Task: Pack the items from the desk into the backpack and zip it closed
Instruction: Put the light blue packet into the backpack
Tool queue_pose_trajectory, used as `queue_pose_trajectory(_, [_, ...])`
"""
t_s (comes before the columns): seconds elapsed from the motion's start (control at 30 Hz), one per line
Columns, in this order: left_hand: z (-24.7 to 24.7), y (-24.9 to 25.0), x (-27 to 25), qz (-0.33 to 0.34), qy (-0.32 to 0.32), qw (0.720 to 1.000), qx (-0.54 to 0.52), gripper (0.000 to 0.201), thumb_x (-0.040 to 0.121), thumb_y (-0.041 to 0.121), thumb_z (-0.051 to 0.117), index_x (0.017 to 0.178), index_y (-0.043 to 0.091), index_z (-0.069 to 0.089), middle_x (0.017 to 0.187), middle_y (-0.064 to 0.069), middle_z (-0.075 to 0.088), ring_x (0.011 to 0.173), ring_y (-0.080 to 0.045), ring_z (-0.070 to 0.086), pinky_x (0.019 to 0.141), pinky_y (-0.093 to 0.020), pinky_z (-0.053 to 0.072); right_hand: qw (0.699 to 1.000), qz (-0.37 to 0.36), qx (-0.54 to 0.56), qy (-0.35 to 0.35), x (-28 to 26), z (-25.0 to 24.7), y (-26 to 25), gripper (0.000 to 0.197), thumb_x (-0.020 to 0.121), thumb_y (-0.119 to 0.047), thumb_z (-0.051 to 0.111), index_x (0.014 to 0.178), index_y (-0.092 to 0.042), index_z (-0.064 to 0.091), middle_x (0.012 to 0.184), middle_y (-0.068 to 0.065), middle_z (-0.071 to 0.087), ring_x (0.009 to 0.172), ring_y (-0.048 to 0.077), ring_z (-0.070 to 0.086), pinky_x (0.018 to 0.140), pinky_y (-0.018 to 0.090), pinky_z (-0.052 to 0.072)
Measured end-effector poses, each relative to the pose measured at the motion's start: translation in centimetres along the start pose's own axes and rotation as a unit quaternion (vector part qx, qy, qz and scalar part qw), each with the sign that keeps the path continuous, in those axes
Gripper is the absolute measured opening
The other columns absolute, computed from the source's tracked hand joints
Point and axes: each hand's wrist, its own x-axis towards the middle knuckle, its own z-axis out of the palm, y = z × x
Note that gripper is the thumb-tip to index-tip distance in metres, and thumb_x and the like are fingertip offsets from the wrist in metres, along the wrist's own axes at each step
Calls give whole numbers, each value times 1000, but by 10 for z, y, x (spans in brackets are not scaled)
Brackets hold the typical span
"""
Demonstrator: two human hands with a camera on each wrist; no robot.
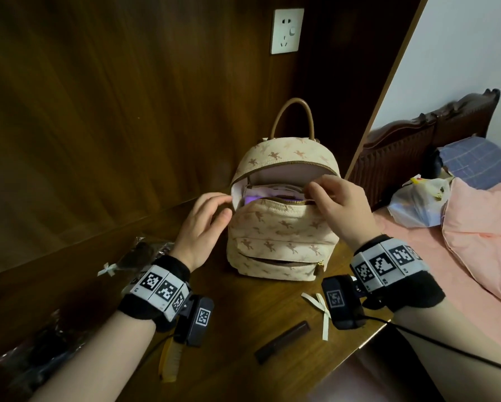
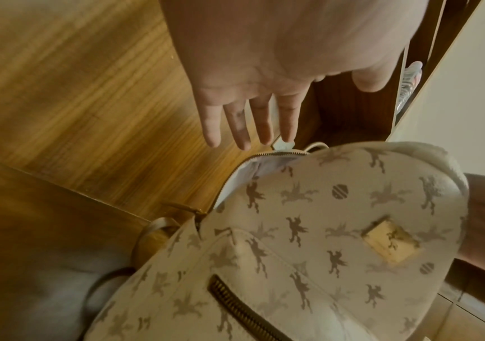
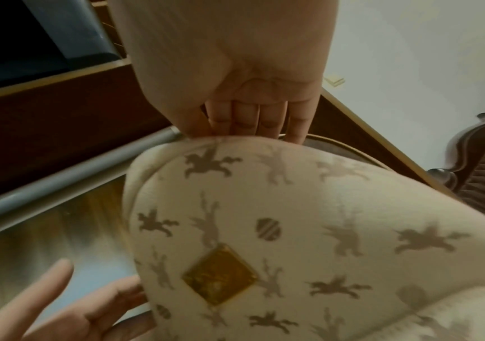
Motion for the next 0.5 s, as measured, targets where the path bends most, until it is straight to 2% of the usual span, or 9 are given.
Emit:
queue_pose_trajectory(0.07, [-7, 2, -9, -21, 32, 999, 13, 66, 81, 62, 26, 125, 21, 53, 126, 14, 41, 114, 9, 39, 94, -8, 31, 1000, -29, 7, 4, 0, -2, -10, 25, 93, -25, 51, 79, -10, 65, 73, 4, 63, 71, 16, 57, 63, 26, 41])
queue_pose_trajectory(0.1, [-11, 2, -15, -36, 49, 998, 18, 66, 81, 62, 25, 125, 22, 53, 127, 15, 40, 115, 7, 40, 93, -8, 31, 999, -43, 12, 10, -2, -2, -14, 27, 92, -26, 50, 78, -9, 65, 72, 5, 63, 70, 17, 56, 62, 27, 41])
queue_pose_trajectory(0.2, [-24, -4, -34, -90, 92, 991, 36, 68, 80, 64, 21, 123, 24, 54, 129, 14, 37, 115, -1, 40, 91, -15, 33, 996, -78, 13, 46, -7, -1, -28, 29, 89, -29, 47, 76, -9, 63, 71, 3, 60, 69, 16, 53, 61, 27, 39])
queue_pose_trajectory(0.27, [-36, -13, -49, -123, 125, 982, 63, 70, 79, 65, 19, 122, 24, 55, 131, 11, 38, 117, -2, 37, 92, -15, 30, 992, -107, 6, 63, -10, 5, -40, 26, 89, -28, 48, 77, -12, 65, 74, -2, 58, 74, 14, 52, 65, 26, 38])
queue_pose_trajectory(0.33, [-49, -25, -66, -166, 166, 969, 81, 69, 80, 64, 19, 120, 22, 57, 132, 6, 40, 122, -9, 37, 102, -27, 30, 988, -138, 5, 64, -14, 15, -53, 25, 89, -27, 50, 79, -13, 67, 78, -3, 60, 78, 14, 52, 72, 28, 38])
queue_pose_trajectory(0.4, [-61, -38, -85, -224, 200, 950, 86, 61, 87, 59, 25, 120, 19, 58, 132, 1, 42, 124, -17, 39, 108, -39, 30, 984, -172, 8, 48, -22, 29, -65, 24, 89, -27, 50, 80, -13, 68, 79, -3, 61, 78, 14, 50, 72, 27, 36])
queue_pose_trajectory(0.5, [-77, -57, -120, -302, 219, 920, 123, 45, 98, 46, 34, 123, 17, 56, 137, -2, 40, 127, -21, 36, 109, -42, 28, 975, -219, 23, -13, -36, 55, -83, 26, 90, -31, 47, 82, -18, 68, 84, -11, 58, 81, 9, 48, 73, 26, 36])
